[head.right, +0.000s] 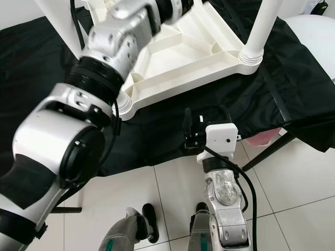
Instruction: Building children table
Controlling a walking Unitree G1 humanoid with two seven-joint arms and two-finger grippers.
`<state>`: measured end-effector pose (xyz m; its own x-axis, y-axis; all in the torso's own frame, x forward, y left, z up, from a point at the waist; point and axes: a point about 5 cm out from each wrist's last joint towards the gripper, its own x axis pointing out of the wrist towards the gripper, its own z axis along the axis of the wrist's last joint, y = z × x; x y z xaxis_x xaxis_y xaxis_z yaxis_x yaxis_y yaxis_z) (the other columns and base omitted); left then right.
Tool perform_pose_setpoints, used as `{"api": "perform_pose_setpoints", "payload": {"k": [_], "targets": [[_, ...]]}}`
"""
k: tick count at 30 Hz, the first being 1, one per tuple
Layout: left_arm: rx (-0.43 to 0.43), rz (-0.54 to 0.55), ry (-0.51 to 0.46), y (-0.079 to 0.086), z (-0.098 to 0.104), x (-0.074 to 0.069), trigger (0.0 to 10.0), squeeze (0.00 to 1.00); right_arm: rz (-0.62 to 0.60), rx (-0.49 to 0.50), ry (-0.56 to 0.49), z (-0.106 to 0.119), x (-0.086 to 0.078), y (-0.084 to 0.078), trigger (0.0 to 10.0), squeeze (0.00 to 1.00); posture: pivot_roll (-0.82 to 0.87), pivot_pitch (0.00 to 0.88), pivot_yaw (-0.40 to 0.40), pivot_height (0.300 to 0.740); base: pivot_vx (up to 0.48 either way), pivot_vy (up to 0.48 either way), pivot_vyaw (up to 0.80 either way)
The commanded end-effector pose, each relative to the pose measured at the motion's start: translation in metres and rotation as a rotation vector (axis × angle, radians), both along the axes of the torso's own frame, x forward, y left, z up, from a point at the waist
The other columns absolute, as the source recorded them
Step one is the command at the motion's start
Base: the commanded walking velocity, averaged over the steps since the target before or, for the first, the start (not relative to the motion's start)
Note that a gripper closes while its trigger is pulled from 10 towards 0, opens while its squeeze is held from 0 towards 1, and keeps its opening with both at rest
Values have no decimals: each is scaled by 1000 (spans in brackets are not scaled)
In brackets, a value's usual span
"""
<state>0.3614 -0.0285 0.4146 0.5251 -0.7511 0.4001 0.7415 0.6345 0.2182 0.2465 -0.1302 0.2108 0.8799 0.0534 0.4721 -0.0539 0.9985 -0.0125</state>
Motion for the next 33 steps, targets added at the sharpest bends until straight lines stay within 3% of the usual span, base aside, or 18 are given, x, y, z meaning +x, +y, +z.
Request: {"api": "perform_pose_setpoints", "payload": {"k": [1, 3, 4, 18, 33], "targets": [[106, -139, -50, -11, -6, -9, 10000, 1000, 10, -2, 9, -2, 0, 1, 10000, 0, -207, 251, 129, 740, 0, 0, 0], [150, -143, -40, -21, -19, -9, 10000, 1000, 1, -6, -3, 2, 1, -3, 10000, 0, -212, 248, 130, 740, 0, 0, 0], [177, -142, -32, -27, -27, -9, 10000, 0, -4, -8, -9, 4, 2, -5, 10000, 0, -212, 248, 130, 740, 0, 0, 0], [309, -150, -14, -48, -66, -14, 10000, 0, -15, -24, -19, 6, 5, -10, 10000, 0, -220, 239, 119, 740, 0, 0, 0], [371, -157, -9, -55, -81, -17, 10000, 0, -28, -34, -30, 10, 8, -14, 10000, 0, -216, 243, 121, 740, 0, 0, 0]]}}
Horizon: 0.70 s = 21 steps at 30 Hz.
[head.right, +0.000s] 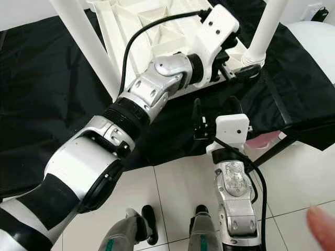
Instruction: Building children table
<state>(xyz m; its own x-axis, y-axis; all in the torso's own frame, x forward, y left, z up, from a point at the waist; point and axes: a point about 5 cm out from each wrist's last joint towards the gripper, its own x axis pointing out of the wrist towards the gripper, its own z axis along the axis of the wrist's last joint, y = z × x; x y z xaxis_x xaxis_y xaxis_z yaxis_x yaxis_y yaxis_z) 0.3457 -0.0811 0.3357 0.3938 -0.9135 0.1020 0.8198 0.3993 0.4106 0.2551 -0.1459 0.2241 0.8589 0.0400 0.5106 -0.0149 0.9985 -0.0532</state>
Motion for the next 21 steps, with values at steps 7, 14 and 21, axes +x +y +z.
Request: {"api": "perform_pose_setpoints", "payload": {"k": [7, 14, 21], "targets": [[83, 102, 48, -3, -26, 8, 10000, 0, 14, 14, 25, -4, -4, 5, 10000, 0, -219, 258, 132, 740, 0, 0, 0], [52, 133, 42, 2, -15, 12, 10000, 0, 17, 13, 97, -20, -10, 5, 10000, 0, -225, 259, 134, 740, 0, 0, 0], [41, 181, 23, 7, -8, 18, 10000, 0, 58, 15, 131, -27, -20, 7, 10000, 0, -238, 258, 141, 740, 0, 0, 0]]}}
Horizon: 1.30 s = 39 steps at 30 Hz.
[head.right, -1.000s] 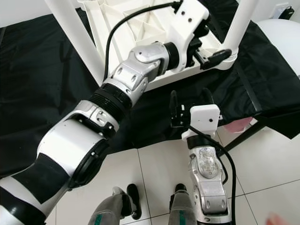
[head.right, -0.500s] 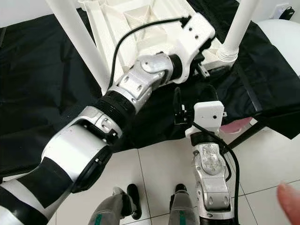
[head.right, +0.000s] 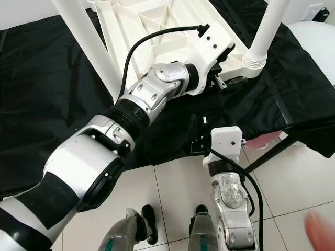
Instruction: Building children table
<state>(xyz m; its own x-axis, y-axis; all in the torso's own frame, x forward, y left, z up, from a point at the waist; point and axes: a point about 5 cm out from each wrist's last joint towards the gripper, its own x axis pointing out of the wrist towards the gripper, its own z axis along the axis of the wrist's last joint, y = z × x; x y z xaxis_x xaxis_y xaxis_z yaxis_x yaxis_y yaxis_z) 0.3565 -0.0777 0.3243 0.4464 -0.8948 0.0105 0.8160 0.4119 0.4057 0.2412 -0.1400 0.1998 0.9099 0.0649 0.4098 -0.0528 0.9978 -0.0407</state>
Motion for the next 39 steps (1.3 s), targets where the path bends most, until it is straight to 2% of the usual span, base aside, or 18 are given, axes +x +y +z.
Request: {"api": "perform_pose_setpoints", "payload": {"k": [1, 11, 14, 25, 34, 35, 39], "targets": [[-35, 126, -29, 4, 4, 7, 10000, 0, 25, 8, 17, -2, -6, 2, 10000, 0, -238, 258, 141, 740, 0, 0, 0], [-22, 144, -27, 3, 0, 8, 10000, 0, 17, 10, 21, -1, -15, -2, 10000, 0, -252, 268, 150, 740, 0, 0, 0], [3, 148, -19, -2, -8, 7, 10000, 0, 16, 24, 14, 2, -22, -1, 10000, 0, -263, 287, 161, 740, 0, 0, 0], [23, 194, 11, -4, -22, 8, 10000, 0, 10, 39, -1, 9, -27, 0, 10000, 0, -281, 303, 167, 740, 0, 0, 0], [18, 276, 35, 6, -31, 16, 10000, 0, 14, 53, -23, 16, -24, 5, 10000, 0, -285, 309, 164, 740, 0, 0, 0], [10, 317, 37, 13, -32, 20, 10000, 0, 19, 57, -23, 18, -24, 6, 10000, 0, -279, 311, 162, 740, 0, 0, 0], [7, 331, 39, 16, -32, 22, 10000, 0, 22, 59, -22, 18, -23, 6, 10000, 0, -279, 311, 162, 740, 0, 0, 0]]}}
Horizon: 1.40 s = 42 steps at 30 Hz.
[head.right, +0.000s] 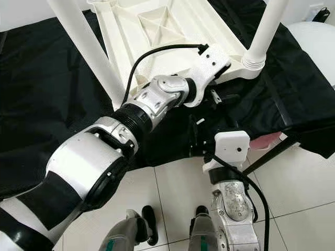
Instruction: Building children table
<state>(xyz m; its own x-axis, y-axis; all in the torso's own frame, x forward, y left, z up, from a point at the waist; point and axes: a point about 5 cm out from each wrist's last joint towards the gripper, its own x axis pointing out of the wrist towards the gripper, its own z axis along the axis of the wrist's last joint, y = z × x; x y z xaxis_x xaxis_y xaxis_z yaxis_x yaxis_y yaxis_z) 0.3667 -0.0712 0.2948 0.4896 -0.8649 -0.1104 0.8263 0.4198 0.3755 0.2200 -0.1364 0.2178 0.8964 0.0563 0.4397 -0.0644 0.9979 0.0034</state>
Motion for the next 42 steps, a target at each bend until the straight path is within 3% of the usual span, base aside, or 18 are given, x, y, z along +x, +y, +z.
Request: {"api": "perform_pose_setpoints", "payload": {"k": [1, 18, 23, 25, 31, 42], "targets": [[-70, 310, -60, 15, -3, 15, 10000, 0, 17, 17, 7, 0, -2, 4, 10000, 0, -271, 313, 159, 740, 0, 0, 0], [-16, 429, -76, 47, -15, 30, 10000, 0, 70, 33, 5, 5, -3, 13, 10000, 0, -258, 325, 156, 740, 0, 0, 0], [9, 426, -76, 48, -20, 30, 10000, 0, 73, 34, 6, 6, -3, 13, 10000, 0, -254, 328, 156, 740, 0, 0, 0], [70, 398, -68, 45, -29, 28, 10000, 0, 75, 33, 8, 7, -4, 14, 10000, 0, -259, 329, 161, 740, 0, 0, 0], [117, 374, -54, 46, -40, 27, 10000, 0, 70, 30, 11, 6, -5, 14, 10000, 0, -262, 331, 167, 740, 0, 0, 0], [159, 403, -22, 68, -55, 33, 10000, 0, 70, 30, 20, 4, -5, 15, 10000, 0, -255, 320, 165, 740, 0, 0, 0]]}}
